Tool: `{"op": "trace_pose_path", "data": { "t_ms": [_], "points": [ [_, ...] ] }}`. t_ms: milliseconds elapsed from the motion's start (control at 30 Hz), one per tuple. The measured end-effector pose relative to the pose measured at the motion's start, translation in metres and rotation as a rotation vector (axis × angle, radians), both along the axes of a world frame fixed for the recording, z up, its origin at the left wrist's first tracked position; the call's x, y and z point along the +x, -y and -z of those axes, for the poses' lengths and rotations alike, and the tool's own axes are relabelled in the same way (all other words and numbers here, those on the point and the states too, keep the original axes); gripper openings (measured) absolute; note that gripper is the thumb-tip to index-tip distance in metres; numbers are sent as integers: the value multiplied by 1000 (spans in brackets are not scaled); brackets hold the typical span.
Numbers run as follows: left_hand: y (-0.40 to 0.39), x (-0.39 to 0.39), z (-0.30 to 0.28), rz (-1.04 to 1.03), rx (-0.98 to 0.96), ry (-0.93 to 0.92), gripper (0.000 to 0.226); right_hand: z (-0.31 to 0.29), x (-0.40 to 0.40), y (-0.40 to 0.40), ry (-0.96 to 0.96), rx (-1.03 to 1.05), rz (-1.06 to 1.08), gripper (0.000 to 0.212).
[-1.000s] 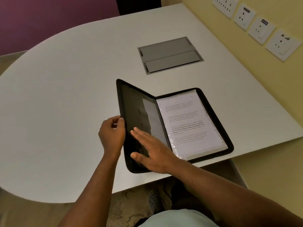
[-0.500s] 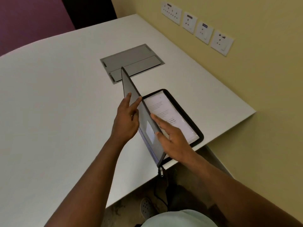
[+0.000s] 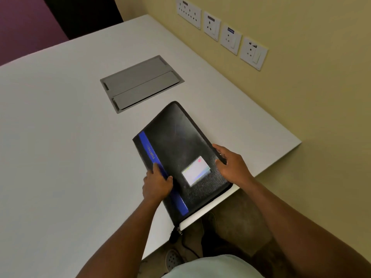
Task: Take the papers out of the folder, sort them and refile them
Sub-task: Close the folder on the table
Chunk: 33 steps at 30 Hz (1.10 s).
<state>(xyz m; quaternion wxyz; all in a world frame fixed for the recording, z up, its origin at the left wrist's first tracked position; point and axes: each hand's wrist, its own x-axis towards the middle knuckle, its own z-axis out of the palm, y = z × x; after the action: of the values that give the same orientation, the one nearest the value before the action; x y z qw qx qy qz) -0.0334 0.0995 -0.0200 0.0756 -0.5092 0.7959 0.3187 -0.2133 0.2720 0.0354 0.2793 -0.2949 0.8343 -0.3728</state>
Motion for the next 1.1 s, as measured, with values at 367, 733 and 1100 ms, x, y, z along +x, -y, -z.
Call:
{"op": "trace_pose_path", "data": {
  "t_ms": [367,733,1100],
  "points": [
    [-3,-10,29,-141,64,88,86,91,-32,4,-22,267,-207,80],
    [49,-22,37,-178,27,127,92,122,-37,56,-277,331,-319,83],
    [68,-34,31,-312,11,53,79,122,-64,104,-362,365,-408,82]
  ]
}}
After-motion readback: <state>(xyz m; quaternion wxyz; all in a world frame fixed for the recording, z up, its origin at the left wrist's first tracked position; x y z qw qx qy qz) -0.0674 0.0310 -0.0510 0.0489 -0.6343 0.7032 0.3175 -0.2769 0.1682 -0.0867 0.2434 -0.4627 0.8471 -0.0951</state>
